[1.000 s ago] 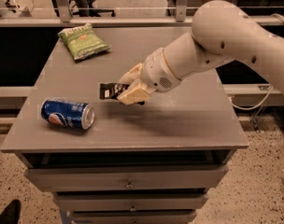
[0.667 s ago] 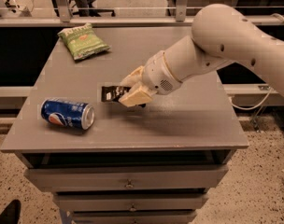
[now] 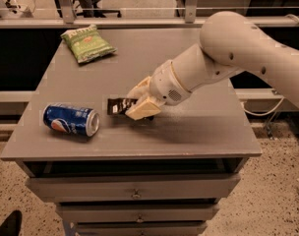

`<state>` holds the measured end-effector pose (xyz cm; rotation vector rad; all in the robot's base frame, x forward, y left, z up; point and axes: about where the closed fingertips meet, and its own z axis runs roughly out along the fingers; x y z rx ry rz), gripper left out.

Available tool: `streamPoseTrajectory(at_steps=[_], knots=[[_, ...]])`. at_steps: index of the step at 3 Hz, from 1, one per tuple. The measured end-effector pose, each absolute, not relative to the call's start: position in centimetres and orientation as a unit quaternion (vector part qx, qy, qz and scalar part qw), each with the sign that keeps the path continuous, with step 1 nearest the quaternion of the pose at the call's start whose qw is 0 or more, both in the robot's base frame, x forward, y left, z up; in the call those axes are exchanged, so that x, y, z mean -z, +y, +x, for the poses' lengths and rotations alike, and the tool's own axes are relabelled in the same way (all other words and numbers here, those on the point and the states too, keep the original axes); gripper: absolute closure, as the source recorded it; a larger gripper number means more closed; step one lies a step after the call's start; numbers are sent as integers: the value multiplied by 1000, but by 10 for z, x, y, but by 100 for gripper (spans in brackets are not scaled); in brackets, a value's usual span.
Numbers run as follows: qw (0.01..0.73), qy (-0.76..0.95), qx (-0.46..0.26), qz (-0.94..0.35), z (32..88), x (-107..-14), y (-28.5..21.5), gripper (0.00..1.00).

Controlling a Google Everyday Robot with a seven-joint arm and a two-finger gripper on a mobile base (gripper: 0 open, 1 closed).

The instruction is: Move rxbar chocolate near pepsi can

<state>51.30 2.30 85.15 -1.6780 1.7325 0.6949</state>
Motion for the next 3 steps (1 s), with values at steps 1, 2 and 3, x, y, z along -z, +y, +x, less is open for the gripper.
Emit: streamPoseTrajectory(at_steps=[1,2,3], knots=[[308,659,-263,-634,512,-849,20,35],[311,662,-259,-631,514,-854,10,4],[320,669,-251,-622,523,-865,-12,0]])
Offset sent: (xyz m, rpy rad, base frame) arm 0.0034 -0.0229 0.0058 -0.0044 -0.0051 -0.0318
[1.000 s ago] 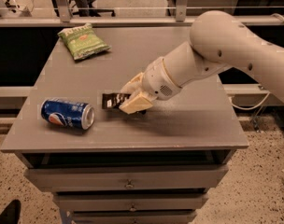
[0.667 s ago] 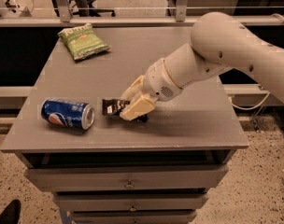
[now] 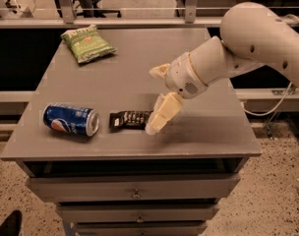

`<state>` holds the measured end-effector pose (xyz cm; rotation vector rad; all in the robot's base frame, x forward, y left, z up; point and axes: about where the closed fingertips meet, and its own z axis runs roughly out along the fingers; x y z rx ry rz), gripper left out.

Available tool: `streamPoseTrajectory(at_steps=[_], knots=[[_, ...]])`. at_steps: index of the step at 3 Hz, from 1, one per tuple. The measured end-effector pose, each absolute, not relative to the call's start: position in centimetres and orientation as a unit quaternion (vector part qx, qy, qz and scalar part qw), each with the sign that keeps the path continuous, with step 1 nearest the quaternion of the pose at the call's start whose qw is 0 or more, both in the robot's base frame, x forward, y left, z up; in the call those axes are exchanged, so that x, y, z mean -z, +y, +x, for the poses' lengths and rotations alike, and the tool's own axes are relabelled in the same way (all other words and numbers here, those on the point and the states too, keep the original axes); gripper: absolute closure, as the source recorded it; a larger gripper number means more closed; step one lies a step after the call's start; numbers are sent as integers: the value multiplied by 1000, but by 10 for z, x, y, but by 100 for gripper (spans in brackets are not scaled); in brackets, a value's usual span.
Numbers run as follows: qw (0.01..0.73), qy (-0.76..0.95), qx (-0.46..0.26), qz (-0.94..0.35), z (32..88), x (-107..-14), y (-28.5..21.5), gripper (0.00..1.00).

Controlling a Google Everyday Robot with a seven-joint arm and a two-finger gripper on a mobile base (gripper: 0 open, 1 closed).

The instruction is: Move rxbar chocolate near pepsi can

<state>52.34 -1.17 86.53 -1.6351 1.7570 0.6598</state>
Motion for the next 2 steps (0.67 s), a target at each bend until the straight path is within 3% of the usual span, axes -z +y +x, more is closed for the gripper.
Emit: streamPoseTrajectory(at_steps=[2], knots=[[375,672,-244,-590,564,-909,-134,0]])
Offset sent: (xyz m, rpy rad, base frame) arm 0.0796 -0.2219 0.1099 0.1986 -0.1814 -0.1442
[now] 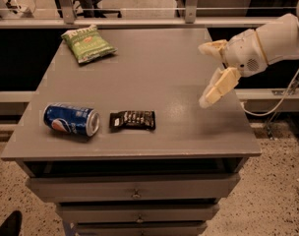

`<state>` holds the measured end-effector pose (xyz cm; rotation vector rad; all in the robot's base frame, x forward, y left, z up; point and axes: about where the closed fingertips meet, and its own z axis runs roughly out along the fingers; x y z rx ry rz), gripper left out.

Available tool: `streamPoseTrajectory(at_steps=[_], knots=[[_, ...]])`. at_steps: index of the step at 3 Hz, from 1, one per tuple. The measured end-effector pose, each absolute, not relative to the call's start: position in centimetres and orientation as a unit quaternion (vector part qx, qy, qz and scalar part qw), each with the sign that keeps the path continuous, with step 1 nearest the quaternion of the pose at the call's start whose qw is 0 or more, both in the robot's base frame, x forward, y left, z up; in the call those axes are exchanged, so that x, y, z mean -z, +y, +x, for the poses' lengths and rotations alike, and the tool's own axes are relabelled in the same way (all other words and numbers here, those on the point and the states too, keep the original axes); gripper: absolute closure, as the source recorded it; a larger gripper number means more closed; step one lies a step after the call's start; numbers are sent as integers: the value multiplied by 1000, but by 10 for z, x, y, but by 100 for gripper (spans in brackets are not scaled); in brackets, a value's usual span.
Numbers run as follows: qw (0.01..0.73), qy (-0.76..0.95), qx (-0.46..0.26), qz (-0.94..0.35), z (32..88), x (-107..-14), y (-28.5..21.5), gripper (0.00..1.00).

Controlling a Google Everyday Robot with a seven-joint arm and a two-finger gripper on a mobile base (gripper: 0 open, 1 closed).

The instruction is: Move rxbar chocolate near pepsi can

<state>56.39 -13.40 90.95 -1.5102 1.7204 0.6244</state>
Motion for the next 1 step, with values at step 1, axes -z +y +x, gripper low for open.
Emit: streamPoseTrajectory(at_steps=[1], knots=[[404,661,-228,-589,577,-941,-144,0]])
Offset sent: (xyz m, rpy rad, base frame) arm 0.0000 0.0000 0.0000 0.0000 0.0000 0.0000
